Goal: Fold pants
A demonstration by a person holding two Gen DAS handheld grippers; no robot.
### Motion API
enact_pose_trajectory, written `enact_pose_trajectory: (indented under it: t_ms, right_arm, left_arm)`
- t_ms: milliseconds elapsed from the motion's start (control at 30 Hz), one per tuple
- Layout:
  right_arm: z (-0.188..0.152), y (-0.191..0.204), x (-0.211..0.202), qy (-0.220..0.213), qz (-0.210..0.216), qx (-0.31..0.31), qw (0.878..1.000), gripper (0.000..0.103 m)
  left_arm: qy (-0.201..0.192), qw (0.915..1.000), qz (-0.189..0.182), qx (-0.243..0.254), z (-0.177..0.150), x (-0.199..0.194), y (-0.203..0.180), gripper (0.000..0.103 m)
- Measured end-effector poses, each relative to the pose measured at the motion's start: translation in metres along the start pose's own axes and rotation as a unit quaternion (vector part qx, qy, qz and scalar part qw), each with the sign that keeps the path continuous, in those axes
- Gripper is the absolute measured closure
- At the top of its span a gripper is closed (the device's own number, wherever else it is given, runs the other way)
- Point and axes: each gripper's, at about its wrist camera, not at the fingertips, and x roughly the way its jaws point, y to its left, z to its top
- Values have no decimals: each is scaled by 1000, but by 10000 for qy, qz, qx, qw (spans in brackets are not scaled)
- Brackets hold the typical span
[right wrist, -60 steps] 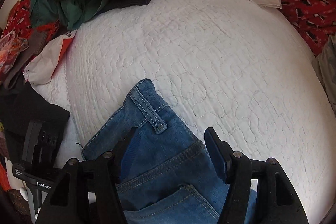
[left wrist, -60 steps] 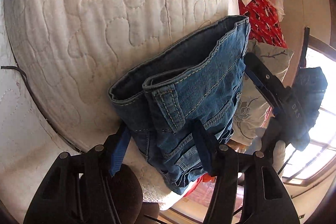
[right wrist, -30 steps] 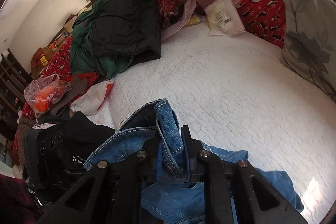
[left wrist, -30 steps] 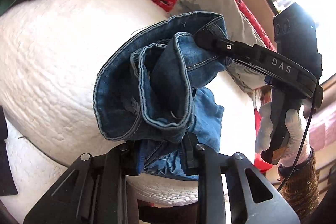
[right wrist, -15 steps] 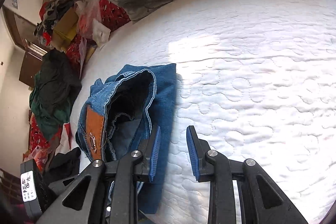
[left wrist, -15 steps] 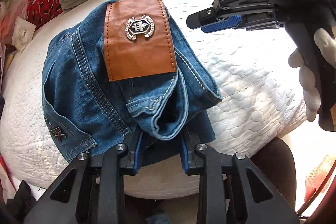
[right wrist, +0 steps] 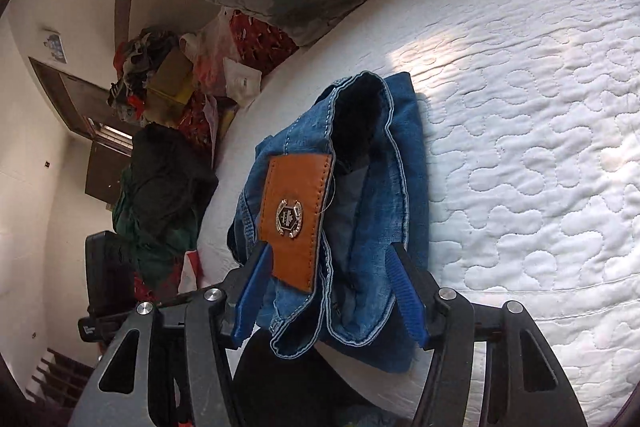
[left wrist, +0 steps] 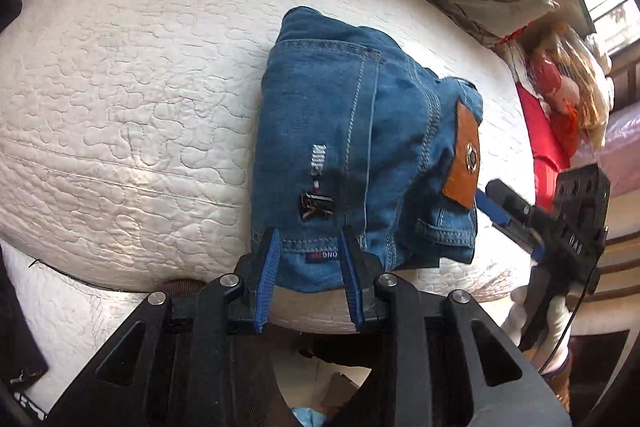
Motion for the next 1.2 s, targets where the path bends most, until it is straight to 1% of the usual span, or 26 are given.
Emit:
enact_pose_trajectory:
  t_ms: [33,67,100,133,200,233,267,300,333,367,400,433,467,500,567,633,667,767,800,833,900,933,1000,1067,1133,1200]
  right_arm:
    - [-6,4,2,22,-110,-39,9999,42]
    - [-11,8,3,23,-200,-75,9998,42]
    - [-16,13,2,-52,-287,-143,9995,42]
    - [-21,20,-3,-225,-411,-269,9985,42]
    - [-30,34,-14,-579,-707,-590,9941,41]
    - [-34,39,-16,-698,-769,-716,9920,39]
    - [-37,42,-16,-683,-735,-827,9915,26]
    - [-37,44,-9,-538,-730,-916,9917,23]
    - [-37,45,0,-342,-831,-1012,9908,23]
    - [-37,45,12,-57,-988,-1125,9887,24]
    - [-37,44,23,138,-1231,-1237,9846,28]
    - [-38,42,28,230,-1239,-1264,9839,46]
    - [-38,38,28,306,-1030,-1162,9874,74]
    - [-38,33,22,276,-880,-996,9907,83]
    - [-41,19,7,108,-653,-740,9951,83]
    - [-49,-5,6,200,-664,-350,9970,83]
    - [-52,-15,9,266,-631,-183,9975,83]
    - [-55,-24,7,142,-434,170,9988,81]
    - [-53,-23,3,84,-380,238,9990,78]
    - [-51,-21,-2,43,-330,270,9991,73]
    - [-44,-19,-17,-168,-347,283,9989,52]
    - [-38,-18,-25,-333,-302,307,9985,49]
    - [-23,-19,-36,-633,-153,446,9969,42]
    - [-4,-18,-37,-824,-58,572,9949,40]
    - [13,-15,-31,-918,-66,572,9941,40]
    - [29,-14,-18,-914,-164,584,9940,39]
  left_arm:
    - [123,9996,-80,-224,10,5,7,75]
    - [254,9985,-246,-408,16,10,12,75]
    - [375,9971,-351,-566,20,16,15,75]
    - [454,9958,-407,-686,22,21,17,75]
    - [522,9956,-435,-640,10,28,13,75]
    - [533,9963,-390,-558,3,32,10,73]
    - [571,9968,-317,-458,-3,37,5,69]
    - [595,9972,-243,-380,-6,41,1,67]
    - [573,9977,-166,-335,-6,44,-3,65]
    - [529,9981,-89,-292,-4,47,-6,65]
    - [528,9982,-24,-275,-1,49,-8,65]
    - [563,9979,-20,-312,1,51,-10,65]
    - [562,9978,-60,-335,3,50,-11,65]
    - [537,9981,-53,-300,2,48,-12,64]
    - [502,9986,46,-164,-3,47,-9,63]
    - [564,9982,169,-79,-10,53,-5,62]
    - [616,9979,162,-97,-13,57,-4,60]
    - [625,9980,50,-89,-18,50,-4,60]
    - [605,9981,-66,-54,-18,44,-6,60]
    - [544,9984,-181,-17,-15,37,-7,60]
    - [272,9990,-344,57,-3,17,-9,60]
    - [110,9992,-377,76,7,7,-10,60]
    - [-147,9994,-314,72,32,-6,-8,58]
    - [-309,9994,-175,21,64,-4,-9,41]
    - [-231,9996,-136,-133,94,10,-8,40]
    - [15,9990,-267,-355,113,26,1,40]
